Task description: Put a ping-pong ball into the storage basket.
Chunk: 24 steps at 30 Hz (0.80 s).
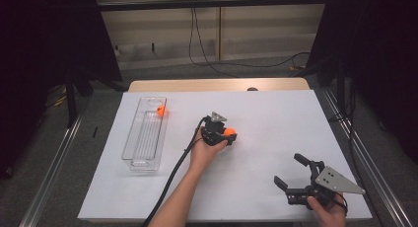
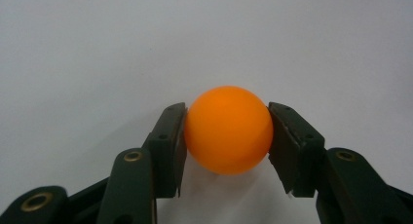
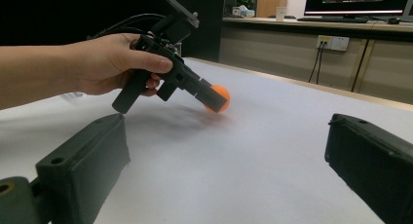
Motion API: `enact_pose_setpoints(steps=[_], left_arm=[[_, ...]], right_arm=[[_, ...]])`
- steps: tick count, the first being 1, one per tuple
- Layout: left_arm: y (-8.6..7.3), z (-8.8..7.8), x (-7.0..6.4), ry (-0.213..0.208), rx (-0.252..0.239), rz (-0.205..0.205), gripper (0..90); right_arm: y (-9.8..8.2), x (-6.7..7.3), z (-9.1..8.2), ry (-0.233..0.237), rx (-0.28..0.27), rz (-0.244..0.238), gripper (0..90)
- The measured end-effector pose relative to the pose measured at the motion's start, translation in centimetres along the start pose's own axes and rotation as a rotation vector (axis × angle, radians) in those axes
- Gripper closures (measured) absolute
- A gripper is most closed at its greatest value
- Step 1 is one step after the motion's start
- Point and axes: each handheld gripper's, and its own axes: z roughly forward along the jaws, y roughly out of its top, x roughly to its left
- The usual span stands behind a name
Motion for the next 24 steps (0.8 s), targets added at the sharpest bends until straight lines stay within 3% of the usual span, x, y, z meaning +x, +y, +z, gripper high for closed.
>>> enact_pose_setpoints(steps=[24], left_arm=[[-0.5, -2.3, 0.4, -0.017, 0.014, -0.01, 51.0]], right_arm=[[0.0, 0.0, 0.0, 0.002, 0.001, -0.001, 1.4]])
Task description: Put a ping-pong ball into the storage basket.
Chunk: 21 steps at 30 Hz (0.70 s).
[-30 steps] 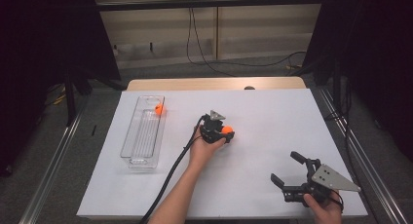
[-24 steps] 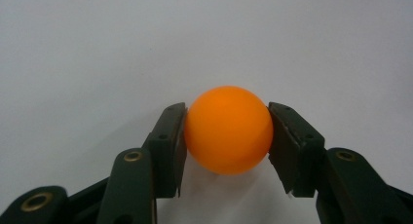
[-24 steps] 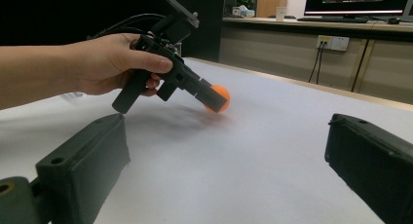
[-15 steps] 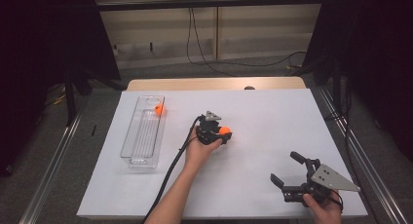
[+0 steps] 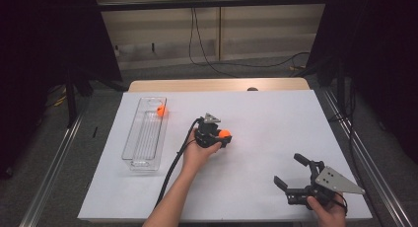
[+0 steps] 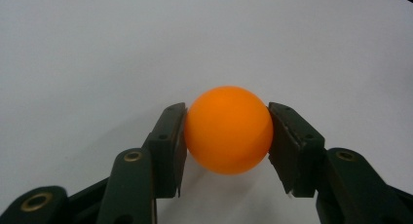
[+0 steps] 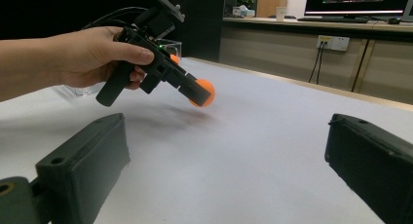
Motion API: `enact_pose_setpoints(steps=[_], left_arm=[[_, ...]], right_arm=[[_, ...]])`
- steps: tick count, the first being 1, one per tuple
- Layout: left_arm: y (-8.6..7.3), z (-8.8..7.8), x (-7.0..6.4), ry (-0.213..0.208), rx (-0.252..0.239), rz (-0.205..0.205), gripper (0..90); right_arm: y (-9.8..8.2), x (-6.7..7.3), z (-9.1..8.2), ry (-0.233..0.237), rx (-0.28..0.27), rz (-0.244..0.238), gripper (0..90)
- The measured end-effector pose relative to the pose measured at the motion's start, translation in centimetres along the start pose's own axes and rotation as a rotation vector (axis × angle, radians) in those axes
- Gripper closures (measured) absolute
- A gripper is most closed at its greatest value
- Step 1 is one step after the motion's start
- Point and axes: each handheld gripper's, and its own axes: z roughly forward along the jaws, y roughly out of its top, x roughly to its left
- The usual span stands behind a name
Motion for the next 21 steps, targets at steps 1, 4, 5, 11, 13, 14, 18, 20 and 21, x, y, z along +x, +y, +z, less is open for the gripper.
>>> enact_pose_setpoints(steps=[1, 4, 5, 11, 13, 14, 18, 20, 21], left_arm=[[0.0, -0.1, 0.0, -0.003, 0.003, 0.003, 50.9], [-0.1, -0.2, -0.1, -0.002, 0.007, 0.007, 50.9], [-0.2, -0.3, -0.1, -0.004, 0.005, 0.005, 50.9], [-0.2, -0.6, 0.0, -0.01, 0.008, -0.006, 50.9], [-0.2, -0.7, 0.1, -0.008, 0.013, 0.001, 50.9], [-0.2, -0.7, 0.1, -0.006, 0.016, 0.001, 50.9], [-0.3, -1.0, 0.1, -0.001, 0.011, 0.003, 50.9], [-0.3, -1.2, 0.1, 0.0, 0.017, 0.013, 50.9], [-0.3, -1.3, 0.1, 0.0, 0.013, 0.009, 50.9]], right_arm=[[0.0, 0.0, 0.0, 0.001, 0.0, 0.0, 1.4], [0.0, 0.0, 0.0, 0.0, -0.002, -0.003, 1.4], [0.0, 0.0, 0.0, -0.001, -0.002, -0.001, 1.4], [0.0, 0.0, 0.0, 0.001, -0.003, -0.003, 1.4], [0.0, 0.0, 0.0, 0.0, -0.002, -0.004, 1.4], [0.0, 0.0, 0.0, 0.0, -0.002, -0.005, 1.4], [0.0, 0.0, 0.0, -0.002, -0.003, 0.0, 1.4], [0.0, 0.0, 0.0, -0.001, -0.004, -0.002, 1.4], [0.0, 0.0, 0.0, 0.0, -0.004, -0.004, 1.4]])
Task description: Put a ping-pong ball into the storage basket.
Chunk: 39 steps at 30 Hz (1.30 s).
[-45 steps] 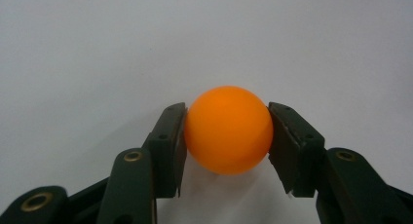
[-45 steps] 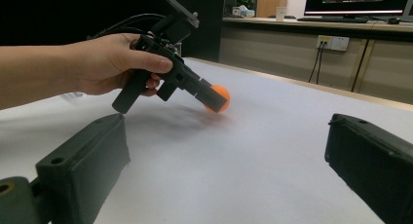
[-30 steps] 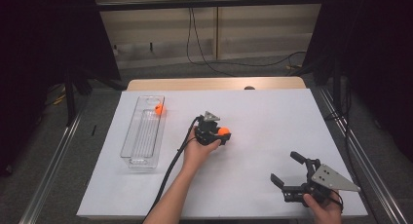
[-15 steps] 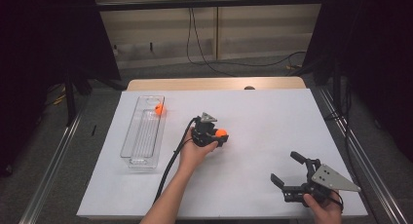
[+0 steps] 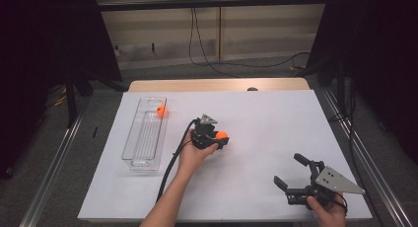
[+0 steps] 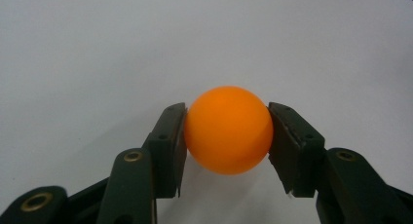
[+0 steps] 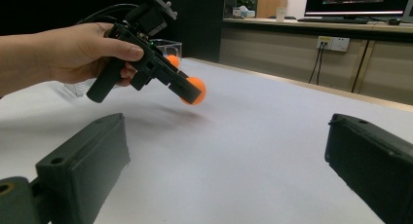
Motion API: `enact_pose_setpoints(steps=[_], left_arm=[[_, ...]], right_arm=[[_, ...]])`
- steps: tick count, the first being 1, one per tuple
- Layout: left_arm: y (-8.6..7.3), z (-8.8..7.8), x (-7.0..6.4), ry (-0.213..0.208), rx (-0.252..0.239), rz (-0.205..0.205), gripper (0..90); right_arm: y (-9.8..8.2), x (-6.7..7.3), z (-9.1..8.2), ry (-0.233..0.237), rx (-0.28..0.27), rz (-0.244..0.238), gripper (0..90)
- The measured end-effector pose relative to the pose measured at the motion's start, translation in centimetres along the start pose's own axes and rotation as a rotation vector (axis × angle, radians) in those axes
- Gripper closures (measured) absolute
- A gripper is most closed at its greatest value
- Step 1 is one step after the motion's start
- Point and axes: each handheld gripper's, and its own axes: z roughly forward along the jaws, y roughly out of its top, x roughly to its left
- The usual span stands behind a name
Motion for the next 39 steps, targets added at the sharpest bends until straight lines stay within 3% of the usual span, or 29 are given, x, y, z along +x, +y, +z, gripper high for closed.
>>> enact_pose_setpoints(steps=[39], left_arm=[[-0.9, -2.8, 1.1, 0.019, 0.021, -0.002, 50.9]], right_arm=[[0.0, 0.1, 0.0, -0.001, 0.003, 0.001, 1.4]])
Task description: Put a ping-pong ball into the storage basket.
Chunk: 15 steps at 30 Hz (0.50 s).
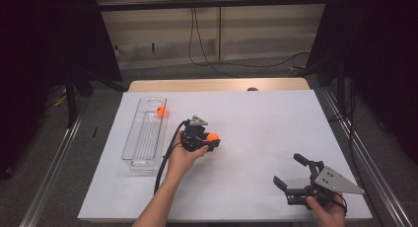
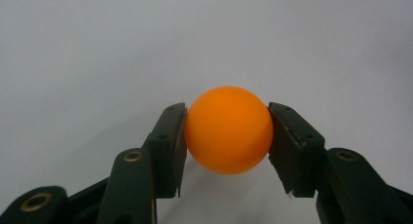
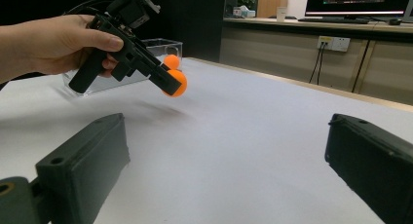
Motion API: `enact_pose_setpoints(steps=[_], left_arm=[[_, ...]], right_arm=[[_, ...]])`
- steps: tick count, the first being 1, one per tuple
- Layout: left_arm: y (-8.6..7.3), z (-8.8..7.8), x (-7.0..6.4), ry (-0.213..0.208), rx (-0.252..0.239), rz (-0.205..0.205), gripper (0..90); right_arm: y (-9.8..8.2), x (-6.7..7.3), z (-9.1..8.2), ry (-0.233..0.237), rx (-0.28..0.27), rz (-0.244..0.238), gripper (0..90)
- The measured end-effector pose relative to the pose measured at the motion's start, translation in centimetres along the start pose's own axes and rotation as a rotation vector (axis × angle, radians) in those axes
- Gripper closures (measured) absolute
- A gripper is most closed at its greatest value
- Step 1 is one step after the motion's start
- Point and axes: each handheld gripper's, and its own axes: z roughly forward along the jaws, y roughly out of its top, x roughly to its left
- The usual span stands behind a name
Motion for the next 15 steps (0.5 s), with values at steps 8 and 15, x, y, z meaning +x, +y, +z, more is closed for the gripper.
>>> enact_pose_setpoints(steps=[8, 15], left_arm=[[-0.32, -0.58, 0.56, 0.01, -0.007, -0.014, 50.9], [-0.55, -0.98, 0.93, 0.014, -0.004, -0.024, 50.9]], right_arm=[[-0.03, 0.0, 0.05, 0.001, 0.001, -0.001, 1.4], [-0.03, 0.0, 0.05, 0.001, 0.002, -0.001, 1.4]])
